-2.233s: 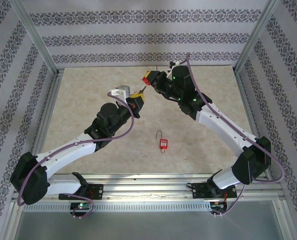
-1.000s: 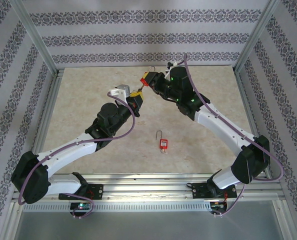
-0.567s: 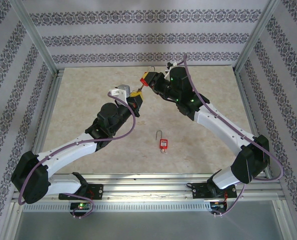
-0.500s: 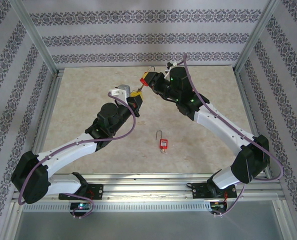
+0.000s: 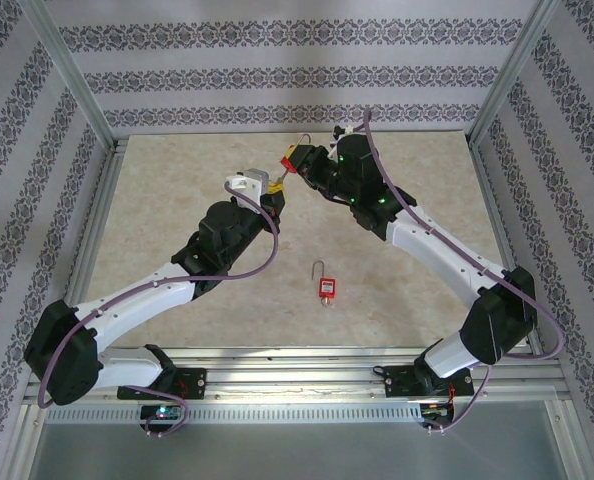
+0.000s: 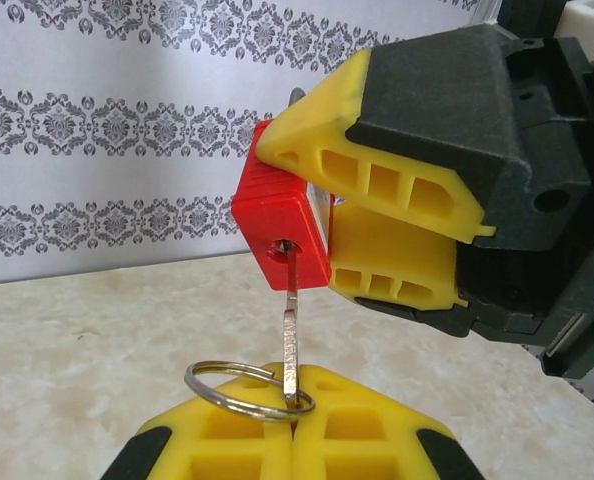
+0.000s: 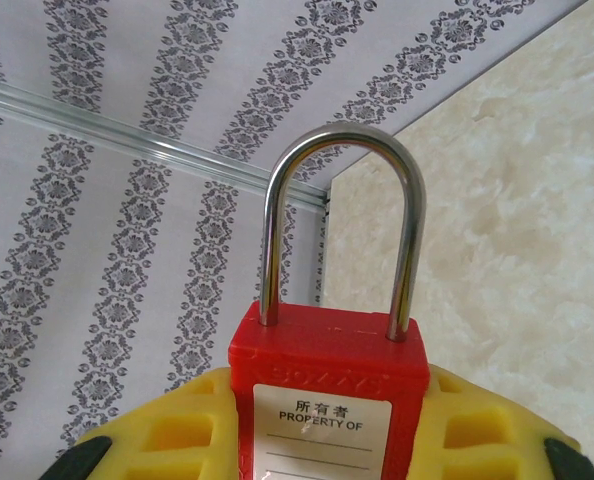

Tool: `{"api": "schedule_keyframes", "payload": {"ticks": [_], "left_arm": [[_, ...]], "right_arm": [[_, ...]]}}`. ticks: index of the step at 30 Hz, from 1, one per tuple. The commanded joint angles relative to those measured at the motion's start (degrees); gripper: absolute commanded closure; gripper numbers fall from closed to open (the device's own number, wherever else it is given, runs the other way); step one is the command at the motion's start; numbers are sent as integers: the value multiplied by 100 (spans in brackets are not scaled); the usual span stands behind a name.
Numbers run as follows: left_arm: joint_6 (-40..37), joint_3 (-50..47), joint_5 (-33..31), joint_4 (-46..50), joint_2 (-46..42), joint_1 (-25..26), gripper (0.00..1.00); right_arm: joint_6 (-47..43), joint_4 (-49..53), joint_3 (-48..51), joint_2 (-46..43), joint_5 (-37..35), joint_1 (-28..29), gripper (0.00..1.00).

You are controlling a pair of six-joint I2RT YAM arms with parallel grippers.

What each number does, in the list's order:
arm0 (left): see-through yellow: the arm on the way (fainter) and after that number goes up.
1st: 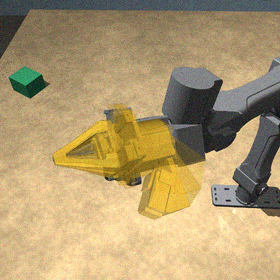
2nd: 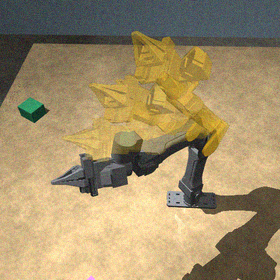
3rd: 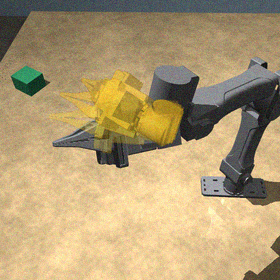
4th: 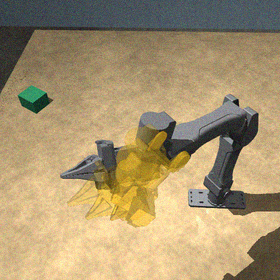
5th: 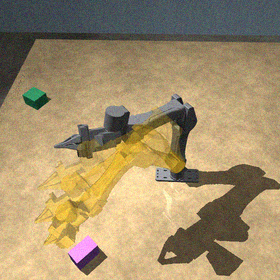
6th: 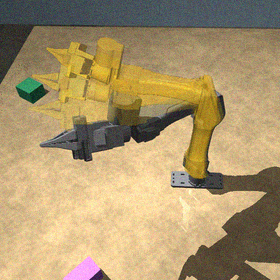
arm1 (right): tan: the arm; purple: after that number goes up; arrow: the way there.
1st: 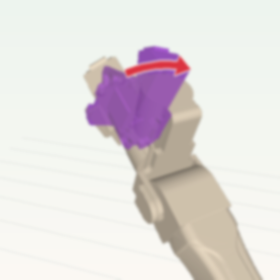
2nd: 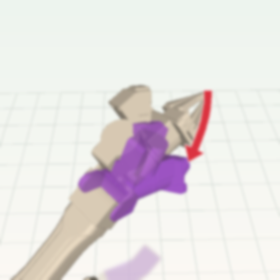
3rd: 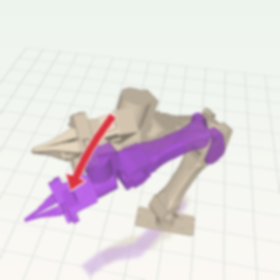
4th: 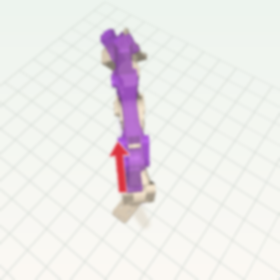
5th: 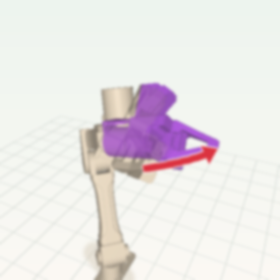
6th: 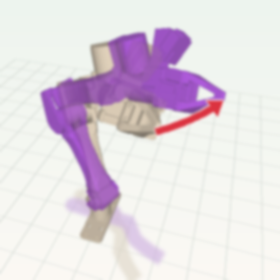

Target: Unlock with the key

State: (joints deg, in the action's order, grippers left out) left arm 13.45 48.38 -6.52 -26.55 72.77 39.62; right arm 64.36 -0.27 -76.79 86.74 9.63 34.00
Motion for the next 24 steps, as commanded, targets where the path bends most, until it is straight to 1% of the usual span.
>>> {"api": "schedule_keyframes", "payload": {"ticks": [1,5,9,12,17,20,24], "left_arm": [[129,228,79,-132,132,-102,100],[797,169,535,-391,142,-322,100],[1298,134,878,-470,45,-504,100],[1297,194,969,-350,-59,-525,100],[1299,54,659,-287,-208,-534,100],[1345,-1,595,-342,-209,-534,100],[1419,21,760,-583,-101,-534,100]], "right_arm": [[16,-104,24,18,391,190,100],[0,-98,59,-21,400,189,100],[-46,-95,110,-80,390,188,100],[-44,-147,151,-96,456,194,100],[-11,-220,269,-195,461,200,100],[-8,-235,304,-245,478,214,100],[56,-296,356,-267,483,271,100]]}}
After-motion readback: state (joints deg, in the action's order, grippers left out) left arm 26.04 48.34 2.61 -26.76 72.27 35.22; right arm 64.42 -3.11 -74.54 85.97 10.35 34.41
